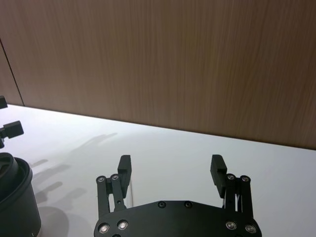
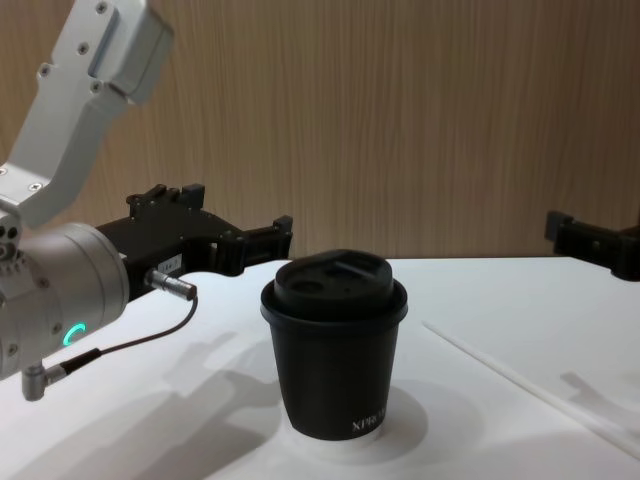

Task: Pick up the straw with one hand, pass it to the other hand, and insert it into the cup.

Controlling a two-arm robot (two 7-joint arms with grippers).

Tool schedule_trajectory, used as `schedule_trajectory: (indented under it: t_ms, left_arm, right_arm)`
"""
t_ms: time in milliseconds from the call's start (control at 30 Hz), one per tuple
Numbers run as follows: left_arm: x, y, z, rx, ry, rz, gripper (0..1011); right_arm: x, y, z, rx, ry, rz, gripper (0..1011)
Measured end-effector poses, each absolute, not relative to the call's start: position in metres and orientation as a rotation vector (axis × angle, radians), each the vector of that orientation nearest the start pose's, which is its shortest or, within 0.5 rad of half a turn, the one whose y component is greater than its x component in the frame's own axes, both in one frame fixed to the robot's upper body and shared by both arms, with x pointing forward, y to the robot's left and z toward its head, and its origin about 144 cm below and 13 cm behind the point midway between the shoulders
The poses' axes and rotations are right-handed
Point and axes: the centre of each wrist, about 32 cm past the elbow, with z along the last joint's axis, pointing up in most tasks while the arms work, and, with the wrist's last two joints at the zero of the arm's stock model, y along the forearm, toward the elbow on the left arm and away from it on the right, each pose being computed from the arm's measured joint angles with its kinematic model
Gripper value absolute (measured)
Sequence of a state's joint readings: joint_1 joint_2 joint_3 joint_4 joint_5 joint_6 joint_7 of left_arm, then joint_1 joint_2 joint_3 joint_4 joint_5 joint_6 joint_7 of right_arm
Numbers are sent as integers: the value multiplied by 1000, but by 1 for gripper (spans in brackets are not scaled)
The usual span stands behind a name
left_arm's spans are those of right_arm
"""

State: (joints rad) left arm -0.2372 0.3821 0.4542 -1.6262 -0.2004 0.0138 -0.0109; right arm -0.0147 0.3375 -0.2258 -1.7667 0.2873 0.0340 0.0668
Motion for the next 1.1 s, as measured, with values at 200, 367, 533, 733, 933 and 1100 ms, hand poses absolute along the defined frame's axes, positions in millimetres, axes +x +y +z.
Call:
schedule_trajectory:
  t_ms: [200, 367, 533, 733, 933, 1100]
  left_arm:
    - [492, 198, 1204, 61, -268, 1124, 1003]
    - [492, 198, 1204, 61, -268, 1124, 1003]
    - [492, 198, 1204, 61, -268, 1124, 1003]
    - [492, 198, 1204, 61, -268, 1124, 1003]
    - [492, 198, 1204, 61, -268, 1124, 1003]
    - [492, 198, 1204, 61, -268, 1124, 1003]
  right_arm:
    - [443, -237, 1189, 26, -75, -1230, 1001]
    - [443, -237, 1189, 26, -75, -1229, 1001]
    - [443, -237, 1189, 26, -75, -1229, 1001]
    - [443, -237, 1189, 26, -75, -1229, 1001]
    - [443, -237, 1189, 26, -75, -1229, 1001]
    - [443, -237, 1189, 26, -75, -1229, 1001]
